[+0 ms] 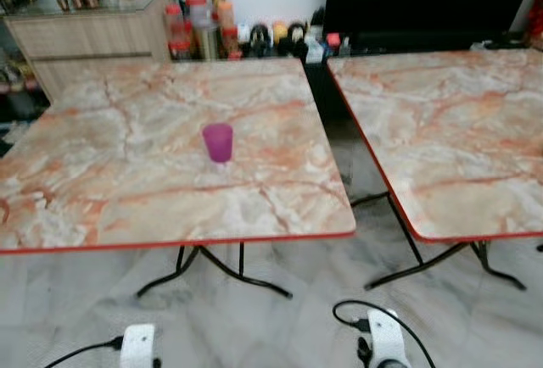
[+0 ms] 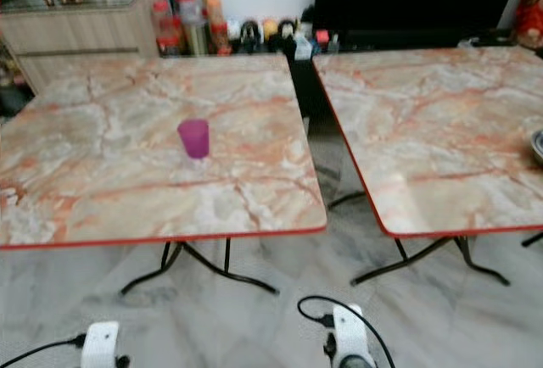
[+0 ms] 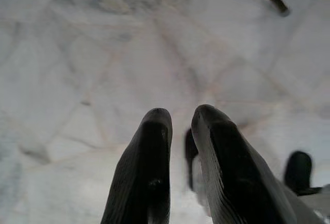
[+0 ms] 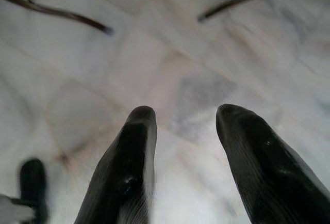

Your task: Setting the table

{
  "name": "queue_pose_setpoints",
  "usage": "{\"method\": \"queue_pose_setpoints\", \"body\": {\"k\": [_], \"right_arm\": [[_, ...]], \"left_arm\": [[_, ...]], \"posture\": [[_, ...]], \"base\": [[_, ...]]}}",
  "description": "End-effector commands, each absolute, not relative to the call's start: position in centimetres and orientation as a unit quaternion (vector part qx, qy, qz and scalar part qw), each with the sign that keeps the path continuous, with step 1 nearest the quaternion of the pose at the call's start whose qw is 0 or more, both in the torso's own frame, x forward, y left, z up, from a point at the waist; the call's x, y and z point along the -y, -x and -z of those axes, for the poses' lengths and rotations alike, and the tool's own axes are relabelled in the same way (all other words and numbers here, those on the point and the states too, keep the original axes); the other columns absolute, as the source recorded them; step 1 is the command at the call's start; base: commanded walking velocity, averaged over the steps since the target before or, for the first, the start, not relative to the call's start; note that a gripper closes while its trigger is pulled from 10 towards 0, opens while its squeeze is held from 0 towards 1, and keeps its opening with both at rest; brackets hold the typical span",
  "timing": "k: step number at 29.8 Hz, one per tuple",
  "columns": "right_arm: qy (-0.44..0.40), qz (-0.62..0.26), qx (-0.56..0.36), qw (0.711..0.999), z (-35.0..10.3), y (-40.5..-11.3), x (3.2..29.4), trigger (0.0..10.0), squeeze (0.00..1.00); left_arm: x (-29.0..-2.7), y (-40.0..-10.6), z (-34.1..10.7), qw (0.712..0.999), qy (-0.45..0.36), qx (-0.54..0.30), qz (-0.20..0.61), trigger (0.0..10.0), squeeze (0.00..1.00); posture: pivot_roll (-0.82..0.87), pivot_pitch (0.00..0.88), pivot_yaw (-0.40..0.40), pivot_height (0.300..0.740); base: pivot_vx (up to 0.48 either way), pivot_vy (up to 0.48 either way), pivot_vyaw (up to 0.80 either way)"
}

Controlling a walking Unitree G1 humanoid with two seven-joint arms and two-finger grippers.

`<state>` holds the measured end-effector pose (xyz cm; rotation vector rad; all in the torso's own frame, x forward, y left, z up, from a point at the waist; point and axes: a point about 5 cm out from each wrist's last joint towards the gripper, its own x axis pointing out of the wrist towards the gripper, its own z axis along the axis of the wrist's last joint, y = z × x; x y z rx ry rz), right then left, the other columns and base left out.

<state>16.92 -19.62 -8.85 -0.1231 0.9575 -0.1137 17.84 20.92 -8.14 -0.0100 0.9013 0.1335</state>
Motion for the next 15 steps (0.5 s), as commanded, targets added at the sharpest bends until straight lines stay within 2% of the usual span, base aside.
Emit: {"method": "queue_pose_setpoints", "body": {"k": [1, 9, 11, 15], "right_arm": [[0.054, 0.049, -0.45, 0.89, 8.54, -17.79, 18.88, 10.0, 0.0], [0.052, 0.05, -0.449, 0.89, 8.53, -17.83, 18.85, 10.0, 0.0], [0.054, 0.049, -0.449, 0.891, 8.52, -17.85, 18.88, 10.0, 0.0], [0.071, 0.05, -0.449, 0.889, 8.46, -17.91, 19.07, 10.0, 0.0]], "left_arm": [[-21.86, -17.47, 8.15, 0.894, -0.003, -0.441, -0.074, 10.0, 0.0], [-21.81, -17.57, 8.11, 0.895, -0.004, -0.441, -0.073, 10.0, 0.0], [-21.79, -17.63, 8.09, 0.895, -0.004, -0.44, -0.073, 10.0, 0.0], [-21.98, -17.67, 8.02, 0.896, -0.006, -0.437, -0.078, 10.0, 0.0]], "posture": [[0.04, 0.0, -0.006, 0.74], [0.03, 0.0, -0.005, 0.74], [0.03, 0.0, -0.006, 0.74], [0.03, 0.0, -0.004, 0.74]], "base": [[0.304, 0.0, 0.0], [0.303, 0.0, 0.0], [0.0, 0.0, 0.0], [0.308, 0.0, 0.0]]}}
